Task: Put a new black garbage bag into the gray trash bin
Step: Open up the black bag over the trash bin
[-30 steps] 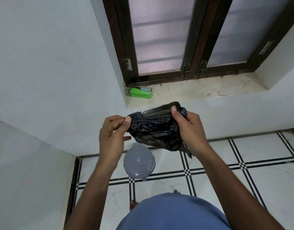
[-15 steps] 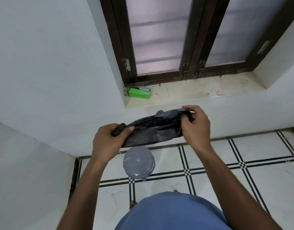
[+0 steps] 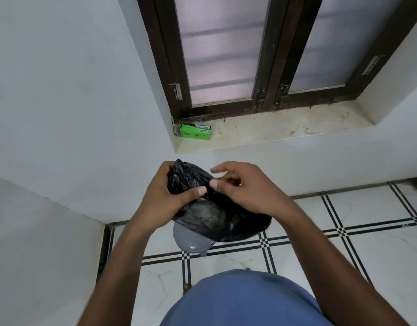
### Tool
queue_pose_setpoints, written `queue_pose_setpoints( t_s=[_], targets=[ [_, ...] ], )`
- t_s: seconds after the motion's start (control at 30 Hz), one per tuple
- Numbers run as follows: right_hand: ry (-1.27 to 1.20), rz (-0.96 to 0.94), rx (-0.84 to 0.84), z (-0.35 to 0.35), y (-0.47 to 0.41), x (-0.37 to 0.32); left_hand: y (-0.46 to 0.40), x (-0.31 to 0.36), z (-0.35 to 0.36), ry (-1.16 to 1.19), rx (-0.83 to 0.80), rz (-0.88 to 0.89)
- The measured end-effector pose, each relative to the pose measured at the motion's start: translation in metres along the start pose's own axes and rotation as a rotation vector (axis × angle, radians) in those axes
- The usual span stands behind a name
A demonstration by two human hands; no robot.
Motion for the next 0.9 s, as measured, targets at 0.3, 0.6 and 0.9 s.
queue_pose_setpoints(
  t_s=[0.3,0.6,0.9],
  targets=[
    [0.229,0.194,0.709,-0.06,0.017,0.036,-0.005,-0.034,-0.072,-0.257,0.516,-0.158],
    [-0.147,0.253,0.062,-0.001,0.013,0.024,-0.01,-0.018,-0.014,0.595,-0.303,-0.172],
    [0.623,-0.14,0.148,-0.005,0.002,-0.031,-0.008,0.011,-0.002,0.392,-0.161,-0.035]
  ],
)
Point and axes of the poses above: each hand's wrist, its own y-axis away from the middle knuckle, its own z-axis out of the palm, x = y × z, the point moved 7 cm from there along -y, towards the middle knuckle, and after that the axes turned 9 degrees about -z, right-handed, at the moved point
